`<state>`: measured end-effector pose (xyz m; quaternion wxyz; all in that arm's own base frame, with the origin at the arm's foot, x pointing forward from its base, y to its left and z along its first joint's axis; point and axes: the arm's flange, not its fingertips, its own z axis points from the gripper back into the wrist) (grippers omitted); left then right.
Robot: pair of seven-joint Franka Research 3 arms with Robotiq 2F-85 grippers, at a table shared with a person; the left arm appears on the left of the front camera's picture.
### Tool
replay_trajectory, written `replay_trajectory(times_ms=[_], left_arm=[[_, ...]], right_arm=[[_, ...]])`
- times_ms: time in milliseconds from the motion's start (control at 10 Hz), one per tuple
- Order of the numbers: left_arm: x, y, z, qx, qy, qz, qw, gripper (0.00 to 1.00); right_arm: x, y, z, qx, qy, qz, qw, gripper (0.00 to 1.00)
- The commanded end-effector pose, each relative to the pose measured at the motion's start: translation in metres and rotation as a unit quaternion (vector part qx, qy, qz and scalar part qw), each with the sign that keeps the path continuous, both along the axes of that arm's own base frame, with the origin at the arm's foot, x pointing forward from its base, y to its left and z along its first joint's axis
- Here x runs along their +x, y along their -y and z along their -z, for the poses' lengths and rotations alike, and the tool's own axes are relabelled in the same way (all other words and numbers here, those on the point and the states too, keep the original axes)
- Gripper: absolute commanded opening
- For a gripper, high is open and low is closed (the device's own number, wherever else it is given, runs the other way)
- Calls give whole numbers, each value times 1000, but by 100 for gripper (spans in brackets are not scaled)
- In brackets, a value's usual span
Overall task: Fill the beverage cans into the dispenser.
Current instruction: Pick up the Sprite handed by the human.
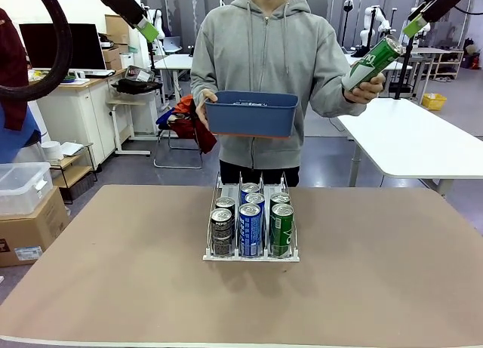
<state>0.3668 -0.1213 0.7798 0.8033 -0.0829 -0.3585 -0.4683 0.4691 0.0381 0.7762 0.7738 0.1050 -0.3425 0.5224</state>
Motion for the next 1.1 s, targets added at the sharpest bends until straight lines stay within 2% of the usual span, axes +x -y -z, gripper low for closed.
replay_trajectory(times_ms=[0,500,1000], left_arm=[[0,-2,1,-2,-2,0,1000,100],[0,-2,1,-2,-2,0,1000,100],[0,-2,1,-2,-2,0,1000,100]], right_arm=[[2,-8,2,16,-24,-2,1000,100],[24,-19,21,24,-61,-32,997,100],[28,-25,36,23,-79,-38,996,100]])
